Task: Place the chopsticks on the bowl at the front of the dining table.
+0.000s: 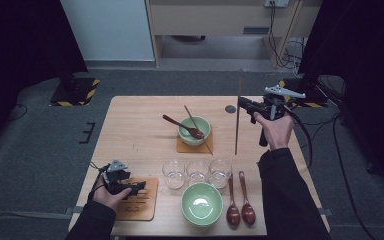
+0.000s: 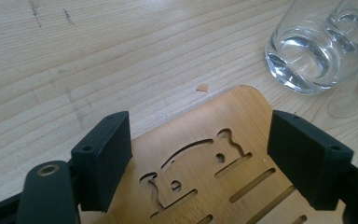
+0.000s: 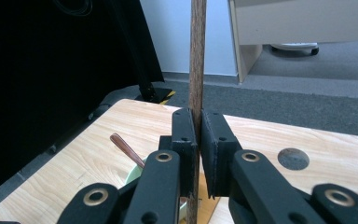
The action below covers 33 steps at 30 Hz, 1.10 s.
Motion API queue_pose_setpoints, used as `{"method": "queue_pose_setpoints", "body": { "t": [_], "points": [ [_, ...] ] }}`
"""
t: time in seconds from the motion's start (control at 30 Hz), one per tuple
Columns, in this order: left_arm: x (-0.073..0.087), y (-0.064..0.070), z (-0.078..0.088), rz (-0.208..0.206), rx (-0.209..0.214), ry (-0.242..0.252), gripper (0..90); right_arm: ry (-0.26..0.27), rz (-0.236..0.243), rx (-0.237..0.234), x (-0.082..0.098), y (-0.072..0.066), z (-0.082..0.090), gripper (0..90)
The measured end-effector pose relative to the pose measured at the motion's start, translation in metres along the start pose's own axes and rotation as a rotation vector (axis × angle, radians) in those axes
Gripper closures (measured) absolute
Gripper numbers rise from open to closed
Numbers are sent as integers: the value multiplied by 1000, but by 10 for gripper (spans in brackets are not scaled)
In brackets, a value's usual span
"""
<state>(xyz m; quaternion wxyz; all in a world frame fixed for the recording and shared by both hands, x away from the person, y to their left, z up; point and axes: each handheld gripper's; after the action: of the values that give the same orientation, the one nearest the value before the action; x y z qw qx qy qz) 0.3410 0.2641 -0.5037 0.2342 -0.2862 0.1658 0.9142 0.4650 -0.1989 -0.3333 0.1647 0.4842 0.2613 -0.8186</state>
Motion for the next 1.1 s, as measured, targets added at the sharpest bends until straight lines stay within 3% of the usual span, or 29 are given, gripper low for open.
{"method": "queue_pose_setpoints", "body": {
  "t": [0.5,1.1],
  "points": [
    [-1,0,1,-1,1,7,215,-21,55,-27,-22,-23,-28,843],
    [-2,-2,2,1,-5,22,215,-135,100,-15,-22,-33,-79,843]
  ]
}}
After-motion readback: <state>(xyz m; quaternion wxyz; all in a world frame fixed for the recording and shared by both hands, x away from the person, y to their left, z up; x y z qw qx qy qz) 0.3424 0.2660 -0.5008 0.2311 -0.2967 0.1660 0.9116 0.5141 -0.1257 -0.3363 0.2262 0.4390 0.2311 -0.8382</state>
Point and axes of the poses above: each handheld gripper's, and its own axes: z roughly backward along the jaws, x roughly out of its underside, y roughly to its right, and after that the axes turned 5 degrees about -y, right-handed
